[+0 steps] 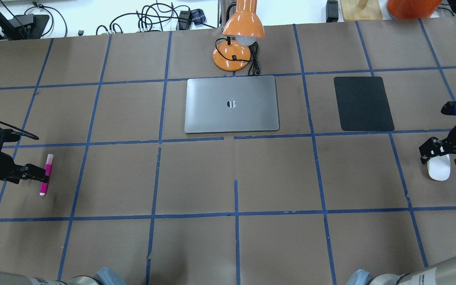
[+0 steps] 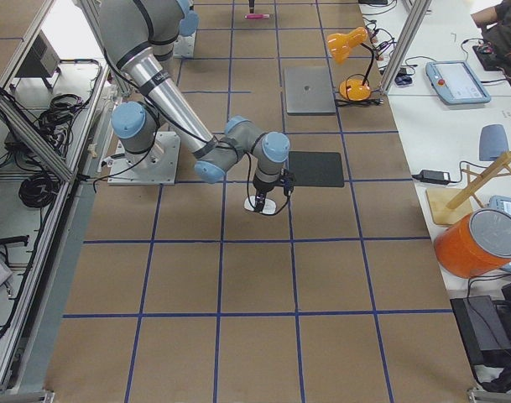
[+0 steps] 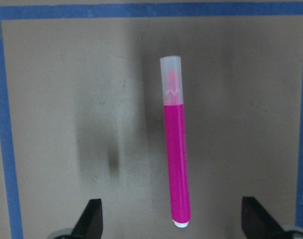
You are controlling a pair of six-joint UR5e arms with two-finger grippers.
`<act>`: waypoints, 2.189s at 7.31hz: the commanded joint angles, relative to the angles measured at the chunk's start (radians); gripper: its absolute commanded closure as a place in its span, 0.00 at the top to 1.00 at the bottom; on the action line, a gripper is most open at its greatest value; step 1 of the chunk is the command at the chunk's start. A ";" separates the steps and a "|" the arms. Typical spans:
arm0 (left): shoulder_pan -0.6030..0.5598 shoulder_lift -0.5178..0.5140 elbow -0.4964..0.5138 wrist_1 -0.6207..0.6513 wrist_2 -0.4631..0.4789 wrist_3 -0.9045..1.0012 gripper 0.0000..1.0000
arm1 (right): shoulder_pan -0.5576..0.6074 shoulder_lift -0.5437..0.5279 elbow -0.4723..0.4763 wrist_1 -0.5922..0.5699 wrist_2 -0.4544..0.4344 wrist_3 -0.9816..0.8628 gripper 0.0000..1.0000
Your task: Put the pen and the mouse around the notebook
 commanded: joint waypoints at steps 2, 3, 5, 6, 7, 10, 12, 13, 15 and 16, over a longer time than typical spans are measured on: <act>-0.014 -0.031 0.000 0.011 0.007 -0.096 0.96 | -0.001 0.025 -0.004 -0.019 -0.002 -0.001 0.82; -0.014 -0.041 0.000 0.011 0.005 -0.099 0.88 | -0.001 0.026 -0.004 -0.021 -0.002 -0.003 0.64; -0.014 -0.054 0.001 0.011 0.007 -0.103 0.83 | -0.001 0.022 -0.004 -0.005 -0.004 -0.003 0.15; -0.014 -0.060 0.003 0.014 0.007 -0.104 0.74 | 0.002 0.008 -0.004 -0.004 -0.001 -0.004 0.00; -0.014 -0.063 0.004 0.014 0.007 -0.104 0.48 | 0.016 -0.009 -0.011 -0.004 0.007 -0.001 0.00; -0.014 -0.057 0.010 0.014 0.007 -0.103 0.00 | 0.248 0.018 -0.204 0.102 0.016 0.148 0.00; -0.022 -0.042 0.030 0.003 0.013 -0.092 0.00 | 0.408 0.171 -0.407 0.133 0.057 0.247 0.00; -0.048 -0.013 0.049 -0.044 0.013 -0.092 0.00 | 0.438 0.243 -0.486 0.145 0.062 0.261 0.00; -0.229 0.053 0.108 -0.189 0.010 -0.177 0.00 | 0.456 0.285 -0.514 0.151 0.062 0.260 0.00; -0.379 0.058 0.144 -0.210 0.004 -0.214 0.00 | 0.455 0.319 -0.522 0.141 0.064 0.255 0.00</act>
